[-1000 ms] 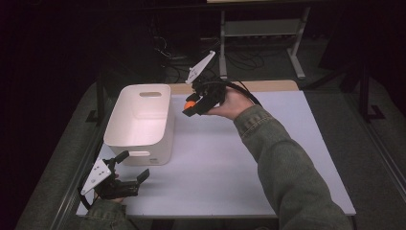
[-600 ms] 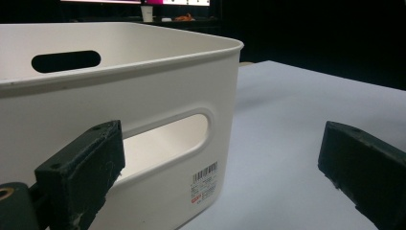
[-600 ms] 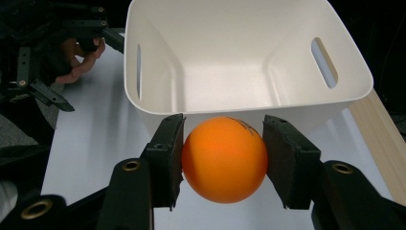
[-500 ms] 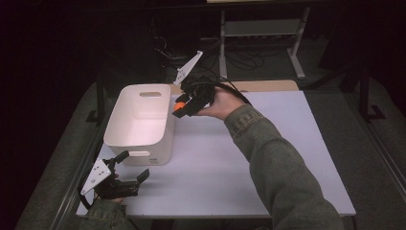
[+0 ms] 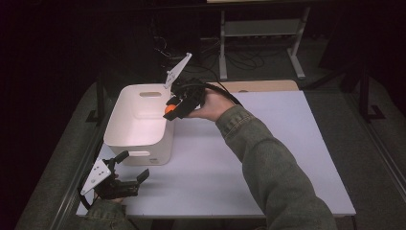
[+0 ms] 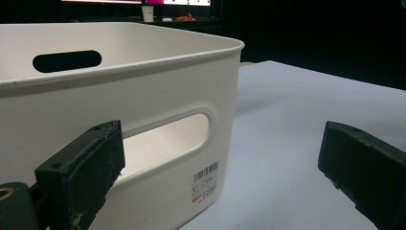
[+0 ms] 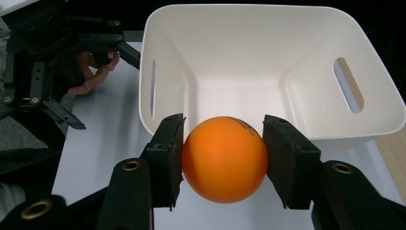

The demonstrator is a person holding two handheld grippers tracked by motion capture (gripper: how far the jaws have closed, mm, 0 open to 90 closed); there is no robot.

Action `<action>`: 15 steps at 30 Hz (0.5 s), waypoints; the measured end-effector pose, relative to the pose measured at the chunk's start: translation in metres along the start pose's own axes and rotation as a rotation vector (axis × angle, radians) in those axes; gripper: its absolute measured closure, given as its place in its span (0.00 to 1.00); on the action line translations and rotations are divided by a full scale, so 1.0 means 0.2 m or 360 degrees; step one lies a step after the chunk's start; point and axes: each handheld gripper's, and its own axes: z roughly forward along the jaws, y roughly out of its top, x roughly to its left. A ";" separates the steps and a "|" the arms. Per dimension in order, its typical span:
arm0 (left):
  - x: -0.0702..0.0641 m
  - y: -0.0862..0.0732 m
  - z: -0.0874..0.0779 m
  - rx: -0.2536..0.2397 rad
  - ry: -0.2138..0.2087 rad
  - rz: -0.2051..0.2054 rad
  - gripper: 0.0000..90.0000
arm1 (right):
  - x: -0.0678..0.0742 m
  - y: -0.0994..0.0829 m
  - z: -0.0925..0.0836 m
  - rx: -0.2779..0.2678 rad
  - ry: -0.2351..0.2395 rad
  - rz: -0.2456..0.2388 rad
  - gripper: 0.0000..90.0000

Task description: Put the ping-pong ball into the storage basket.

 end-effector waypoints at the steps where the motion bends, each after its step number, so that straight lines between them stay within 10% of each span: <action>1: 0.00 0.00 0.00 0.0000 -0.0001 0.0001 0.02 | 0.00 0.01 0.01 0.0001 0.0003 -0.0001 0.55; 15: 0.00 0.00 0.00 0.0000 0.0001 0.0000 0.02 | 0.03 0.07 0.08 -0.0026 0.0059 -0.0023 0.55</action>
